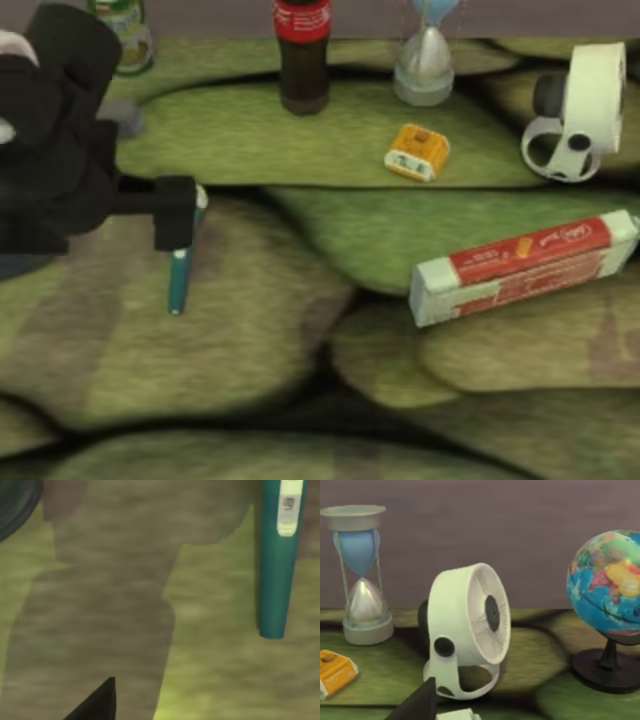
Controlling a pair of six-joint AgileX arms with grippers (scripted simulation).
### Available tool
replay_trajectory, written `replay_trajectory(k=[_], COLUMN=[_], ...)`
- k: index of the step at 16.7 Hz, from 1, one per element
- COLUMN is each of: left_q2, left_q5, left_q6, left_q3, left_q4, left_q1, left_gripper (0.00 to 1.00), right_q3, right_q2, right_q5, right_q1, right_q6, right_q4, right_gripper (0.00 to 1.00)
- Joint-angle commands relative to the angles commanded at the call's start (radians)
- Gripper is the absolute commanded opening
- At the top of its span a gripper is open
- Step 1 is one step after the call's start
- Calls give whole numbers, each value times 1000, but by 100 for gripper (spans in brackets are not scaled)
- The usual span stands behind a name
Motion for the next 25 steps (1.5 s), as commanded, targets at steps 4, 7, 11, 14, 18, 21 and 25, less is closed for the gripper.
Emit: replay_trajectory(k=[4, 7, 11, 14, 18, 21, 25], left_q2=[201, 262, 263, 270, 352, 424, 457], left_q5=[-1, -2, -2, -1, 0, 0, 1], left_q6=[-38, -49, -49, -46, -42, -38, -37], left_q3=[169, 222, 222, 211, 148, 92, 70], left_q4=[-101, -129, -129, -111, 38, 171, 218], left_q1=[-41, -53, -53, -48, -47, -44, -43], left_gripper=[100, 100, 100, 100, 100, 100, 100], right_q3=[0, 0, 0, 0, 0, 0, 0], right_q2=[0, 0, 0, 0, 0, 0, 0], right_q5=[0, 0, 0, 0, 0, 0, 0], right_q1=[0, 0, 0, 0, 0, 0, 0], right_q6=[0, 0, 0, 0, 0, 0, 0], right_q4=[0, 0, 0, 0, 0, 0, 0], right_gripper=[100, 100, 100, 100, 100, 100, 100])
